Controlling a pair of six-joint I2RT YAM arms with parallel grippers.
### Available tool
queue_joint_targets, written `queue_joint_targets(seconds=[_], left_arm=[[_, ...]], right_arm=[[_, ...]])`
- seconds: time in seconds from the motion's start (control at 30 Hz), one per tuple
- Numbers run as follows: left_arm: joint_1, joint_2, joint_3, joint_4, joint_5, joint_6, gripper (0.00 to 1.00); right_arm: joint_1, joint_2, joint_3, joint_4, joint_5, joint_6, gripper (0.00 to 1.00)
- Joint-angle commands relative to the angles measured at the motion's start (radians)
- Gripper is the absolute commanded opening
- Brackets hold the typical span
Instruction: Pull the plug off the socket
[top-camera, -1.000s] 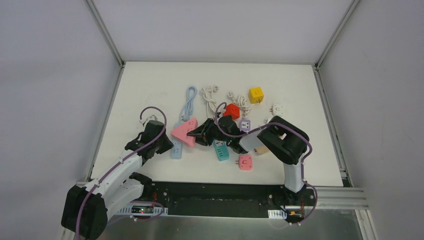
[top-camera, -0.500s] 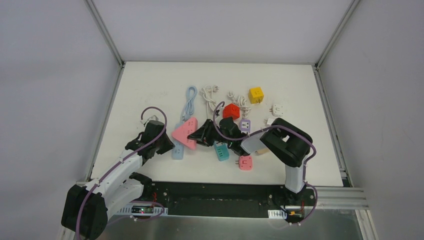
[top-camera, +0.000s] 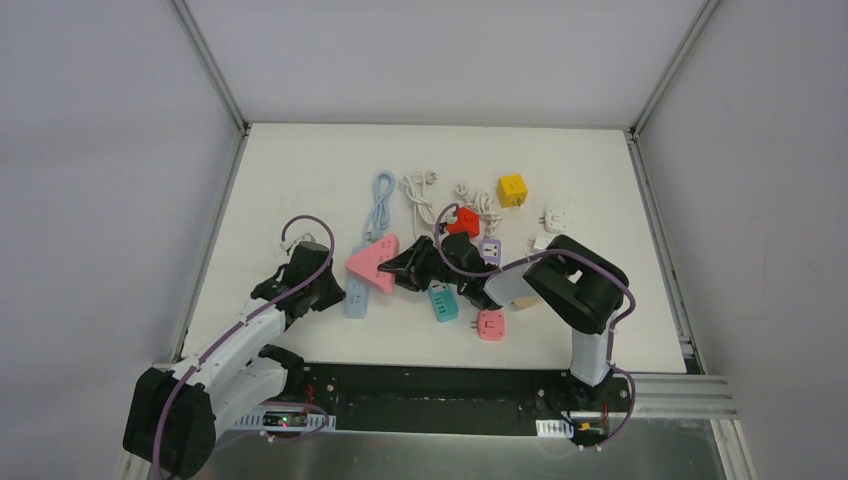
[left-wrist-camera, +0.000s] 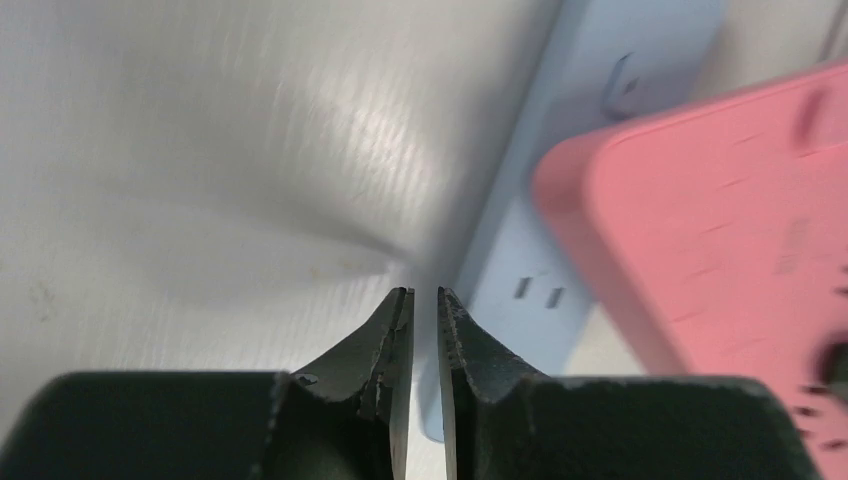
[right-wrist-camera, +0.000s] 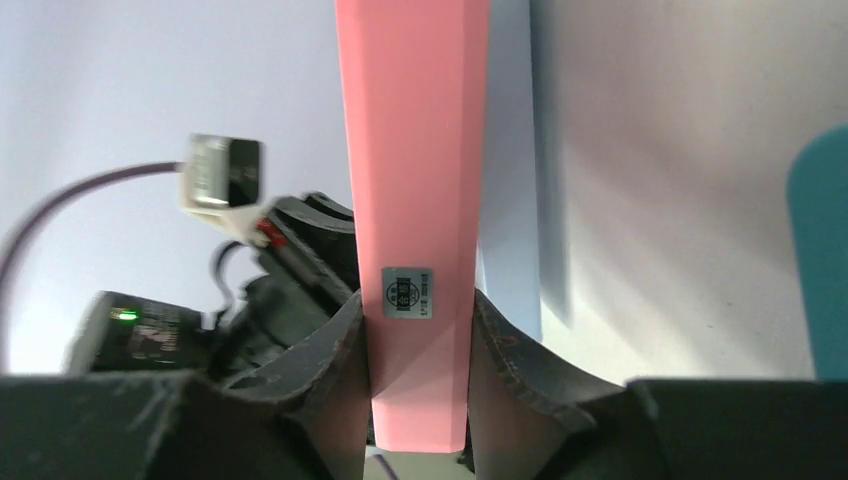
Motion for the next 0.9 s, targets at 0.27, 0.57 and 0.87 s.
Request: queue_joint_targets(seconds=[0.27, 0.57, 0.87], left_arm=[[-0.01, 0.012, -0.021, -0.127, 0.013, 0.013, 0.16], [-0.01, -0.104, 0.081, -0.228, -0.068, 0.019, 0.24], [-0.01, -0.168, 0.067, -0.056, 0.1, 0.082, 0.6]], right_arm=[[-0.024, -0.064, 0.058, -0.062, 0.017, 0.094, 0.0], [-0.025, -0.062, 0.022, -0.066, 0.034, 0.006, 0.0], [-0.025, -0.038, 0.042, -0.056, -0.002, 0.01, 0.0]])
